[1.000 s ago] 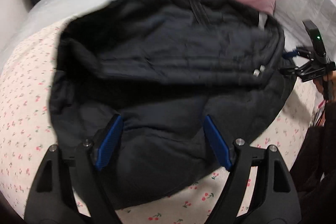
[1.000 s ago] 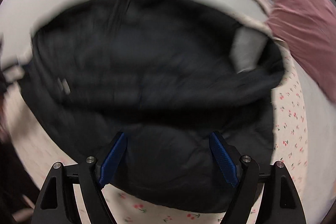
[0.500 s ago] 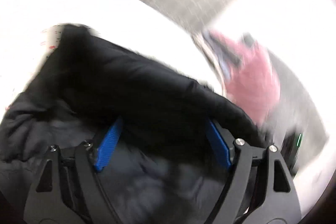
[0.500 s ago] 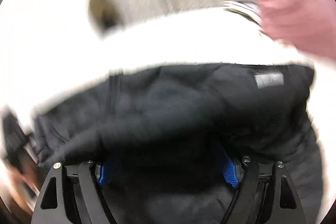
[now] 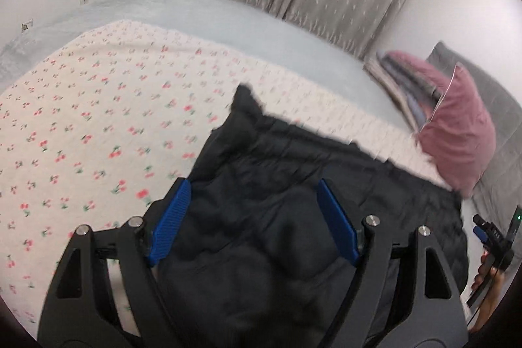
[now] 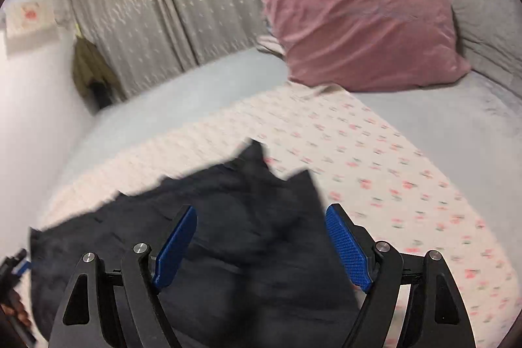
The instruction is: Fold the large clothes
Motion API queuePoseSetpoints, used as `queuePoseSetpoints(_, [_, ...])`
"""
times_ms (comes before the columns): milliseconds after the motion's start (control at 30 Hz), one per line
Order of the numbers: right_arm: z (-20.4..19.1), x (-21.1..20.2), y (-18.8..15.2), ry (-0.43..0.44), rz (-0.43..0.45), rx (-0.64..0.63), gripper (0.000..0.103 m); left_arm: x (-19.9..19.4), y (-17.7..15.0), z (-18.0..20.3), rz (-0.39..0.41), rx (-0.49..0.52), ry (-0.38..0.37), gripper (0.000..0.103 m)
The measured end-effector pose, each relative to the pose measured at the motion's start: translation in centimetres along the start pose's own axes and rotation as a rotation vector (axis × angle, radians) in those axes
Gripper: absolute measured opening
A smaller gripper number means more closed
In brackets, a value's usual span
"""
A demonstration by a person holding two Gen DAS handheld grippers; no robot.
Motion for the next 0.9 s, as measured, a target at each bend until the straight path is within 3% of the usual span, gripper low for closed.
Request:
queuePoseSetpoints(100, [1.4, 1.5, -0.5, -0.038, -0.086, 0.007, 0.082, 0.6, -0.5, -0.8, -0.058, 0.007, 0.007, 0.079])
queuePoseSetpoints(133, [1.8, 2.0, -0.6, -0.047, -0.113, 0.013, 0.081, 1.0, -0.7, -0.8, -0.066, 0.010, 0.003, 0.071])
queuePoseSetpoints(167, [1.9, 2.7, -1.0, -0.045, -0.146, 0.021, 0.076, 1.1, -0.9, -0.8, -0.069, 0.015, -0.005, 0.052])
queuePoseSetpoints(200, [1.7, 2.8, -1.6, -0.032, -0.159, 0.026, 0.053, 1.0, -1.1, -0.4, -0.067, 0.028, -0.009, 0.042])
queuePoseSetpoints(233, [1.3, 2.9, -1.8, -0.007, -0.172, 0.029, 0.032, 0.9, -1.2, 0.2, -0.055, 0.051, -0.005, 0.020])
queuePoseSetpoints(267, [1.0, 3.4, -1.8, 0.001, -0.177, 0.029, 0.029, 0.8, -1.0, 0.8, -0.039, 0.074, -0.005, 0.006])
queuePoseSetpoints(333, [0.5, 2.8, -1.8, -0.020, -0.126, 0.007, 0.015, 0.2, -0.5, 1.9, 0.010, 0.096, -0.023, 0.005])
queuePoseSetpoints(400, [-0.1, 1.6, -1.1, -0.011, -0.051, 0.005, 0.011, -1.3, 0.4, 3.4, 0.091, 0.135, -0.036, 0.004])
queuePoseSetpoints(533, [0.3, -0.9, 0.5, 0.038, 0.089, 0.053, 0.009, -2.4, 2.7, 5.1, 0.191, 0.172, -0.039, 0.003])
queuePoseSetpoints(633, [0.8, -0.3, 1.6, -0.012, 0.119, 0.071, 0.009, -0.7, 4.4, 5.7, 0.217, 0.183, -0.033, 0.003])
queuePoseSetpoints(700, [1.5, 1.2, 1.5, -0.051, 0.087, 0.084, 0.009, 1.8, 5.3, 5.9, 0.188, 0.183, 0.008, 0.003])
queuePoseSetpoints(900, [3.7, 6.4, 0.4, -0.090, -0.046, 0.109, 0.010, 11.1, 5.3, 4.3, -0.027, 0.179, 0.213, 0.005])
Point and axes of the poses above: each gripper's, at about its wrist camera, not at the fingertips, and x roughly the way its jaws point, z to its right, y to its top, the point moved 2 cm from there along x, roughly the way its jaws point, and after that the axes turned 9 degrees about -z, right-handed, at the moved point
